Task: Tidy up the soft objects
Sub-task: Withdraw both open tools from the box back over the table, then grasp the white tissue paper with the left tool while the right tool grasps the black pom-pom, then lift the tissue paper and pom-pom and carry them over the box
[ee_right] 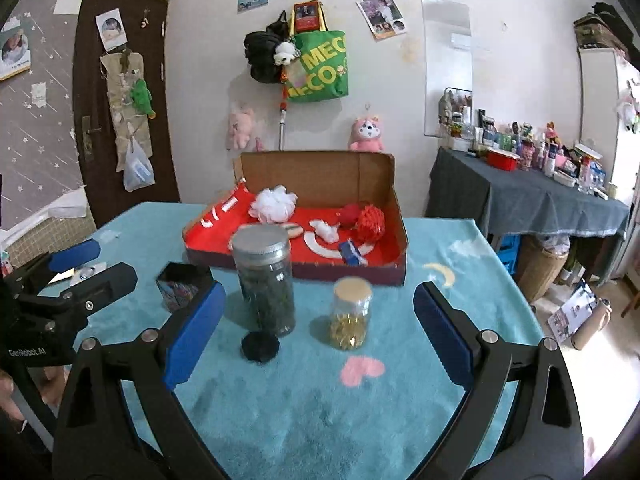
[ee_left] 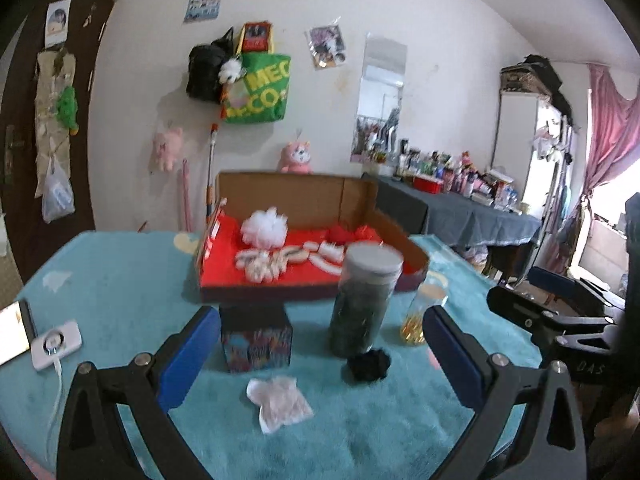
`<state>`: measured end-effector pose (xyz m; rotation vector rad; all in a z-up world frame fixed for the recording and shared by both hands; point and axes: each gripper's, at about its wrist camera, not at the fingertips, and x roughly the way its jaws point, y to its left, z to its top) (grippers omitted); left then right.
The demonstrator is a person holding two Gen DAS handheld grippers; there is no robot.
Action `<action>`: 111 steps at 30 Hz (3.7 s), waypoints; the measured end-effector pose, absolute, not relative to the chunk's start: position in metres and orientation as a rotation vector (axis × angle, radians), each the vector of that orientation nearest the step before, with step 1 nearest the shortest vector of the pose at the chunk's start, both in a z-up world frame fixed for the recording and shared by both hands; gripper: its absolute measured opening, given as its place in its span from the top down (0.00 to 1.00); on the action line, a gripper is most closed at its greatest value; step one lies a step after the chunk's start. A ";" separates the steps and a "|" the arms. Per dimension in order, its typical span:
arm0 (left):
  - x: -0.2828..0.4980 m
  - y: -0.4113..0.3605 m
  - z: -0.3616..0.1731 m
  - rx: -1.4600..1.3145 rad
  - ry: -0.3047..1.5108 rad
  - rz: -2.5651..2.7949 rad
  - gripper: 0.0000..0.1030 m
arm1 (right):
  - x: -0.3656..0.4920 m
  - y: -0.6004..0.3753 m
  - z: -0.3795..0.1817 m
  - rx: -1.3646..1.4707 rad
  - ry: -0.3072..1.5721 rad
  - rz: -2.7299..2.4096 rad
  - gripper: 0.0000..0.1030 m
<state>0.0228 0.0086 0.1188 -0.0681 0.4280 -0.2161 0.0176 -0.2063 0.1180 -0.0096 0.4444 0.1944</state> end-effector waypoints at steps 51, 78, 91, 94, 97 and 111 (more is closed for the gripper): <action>0.081 -0.019 0.052 0.003 0.719 -0.441 0.87 | 0.087 -0.183 0.035 0.006 0.782 0.494 0.71; 0.078 0.029 0.038 -0.036 0.794 -0.396 0.87 | 0.089 -0.218 0.024 0.054 0.829 0.451 0.71; 0.082 0.106 0.035 -0.041 0.819 -0.256 0.87 | 0.103 -0.271 0.029 0.079 0.824 0.356 0.71; 0.092 0.120 0.033 -0.042 0.827 -0.241 0.87 | 0.112 -0.282 0.032 0.080 0.815 0.363 0.71; 0.108 0.131 0.035 -0.032 0.821 -0.258 0.87 | 0.127 -0.289 0.035 0.067 0.811 0.384 0.71; 0.178 0.113 0.070 0.116 0.768 -0.484 0.87 | 0.191 -0.280 0.069 -0.035 0.799 0.543 0.71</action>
